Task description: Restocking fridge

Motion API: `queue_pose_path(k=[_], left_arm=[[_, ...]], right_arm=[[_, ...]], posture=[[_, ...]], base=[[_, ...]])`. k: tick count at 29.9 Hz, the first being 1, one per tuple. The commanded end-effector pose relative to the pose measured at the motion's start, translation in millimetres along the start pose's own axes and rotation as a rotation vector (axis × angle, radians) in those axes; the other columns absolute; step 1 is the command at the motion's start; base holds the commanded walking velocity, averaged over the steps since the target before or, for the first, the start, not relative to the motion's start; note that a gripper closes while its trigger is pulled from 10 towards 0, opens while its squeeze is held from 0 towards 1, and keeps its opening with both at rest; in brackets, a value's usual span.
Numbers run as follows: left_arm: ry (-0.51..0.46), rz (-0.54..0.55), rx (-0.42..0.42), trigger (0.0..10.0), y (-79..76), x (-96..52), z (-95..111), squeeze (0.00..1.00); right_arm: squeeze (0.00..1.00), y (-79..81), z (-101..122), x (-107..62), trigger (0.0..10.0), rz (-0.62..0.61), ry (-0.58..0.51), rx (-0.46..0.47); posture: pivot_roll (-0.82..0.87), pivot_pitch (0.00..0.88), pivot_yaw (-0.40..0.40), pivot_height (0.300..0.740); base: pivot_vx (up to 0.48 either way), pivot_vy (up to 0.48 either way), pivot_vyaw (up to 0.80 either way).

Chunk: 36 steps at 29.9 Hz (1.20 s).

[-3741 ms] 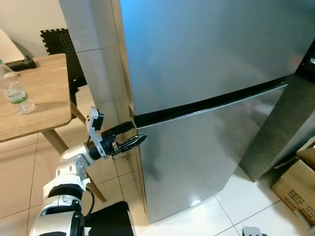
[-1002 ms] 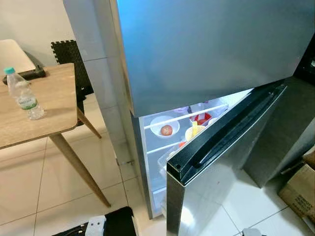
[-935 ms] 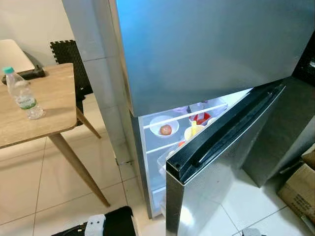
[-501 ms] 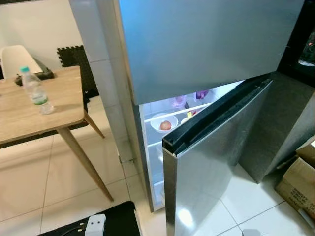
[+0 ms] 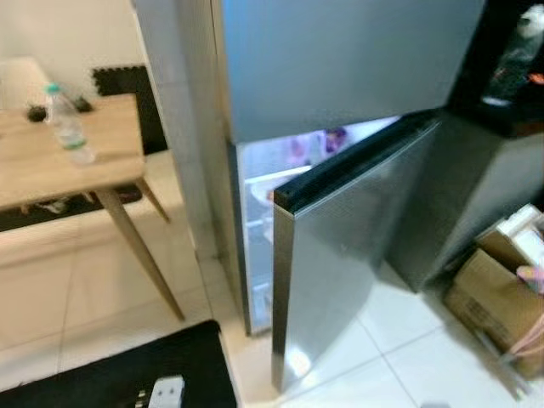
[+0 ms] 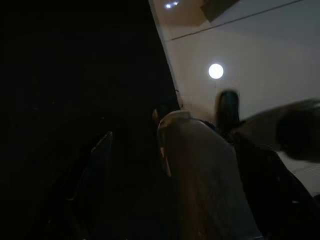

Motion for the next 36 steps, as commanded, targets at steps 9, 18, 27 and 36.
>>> queue_pose_path(k=[9,18,27,36], left_arm=[[0.021,-0.021,0.006,10.0,-0.2,-0.9,-5,0.00],[0.022,-0.015,-0.012,10.0,-1.2,-0.5,-6,0.00],[-0.041,0.009,-0.035,10.0,2.6,0.3,11,0.00],[-0.421,0.009,-0.208,0.0,17.0,-11.6,133,0.00]], right_arm=[[0.00,-2.6,12,0.4,10.0,-0.005,-0.036,-0.003],[0.00,-1.0,12,0.6,10.0,0.001,-0.035,0.001],[0.00,0.4,13,0.8,10.0,0.004,-0.037,0.002],[0.00,-0.2,13,0.8,10.0,-0.001,-0.039,0.004]], posture=[[-0.07,0.000,-0.007,0.740],[-0.07,0.000,-0.007,0.740],[-0.07,0.000,-0.007,0.740],[-0.07,0.000,-0.005,0.740]], base=[[0.000,-0.244,0.00],[0.000,-0.233,0.00],[0.000,0.000,0.00],[0.000,0.000,0.00]])
Point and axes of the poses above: a point about 5 cm out from each wrist's last joint towards the gripper, its own x axis pointing out of the wrist towards the gripper, its own z axis along the axis of the wrist's last joint, y = z × x, the point moved 4 cm from there along x, pointing out of the wrist towards the gripper, and after that the axes turned 3 degrees about x, right-handed, at the moved point
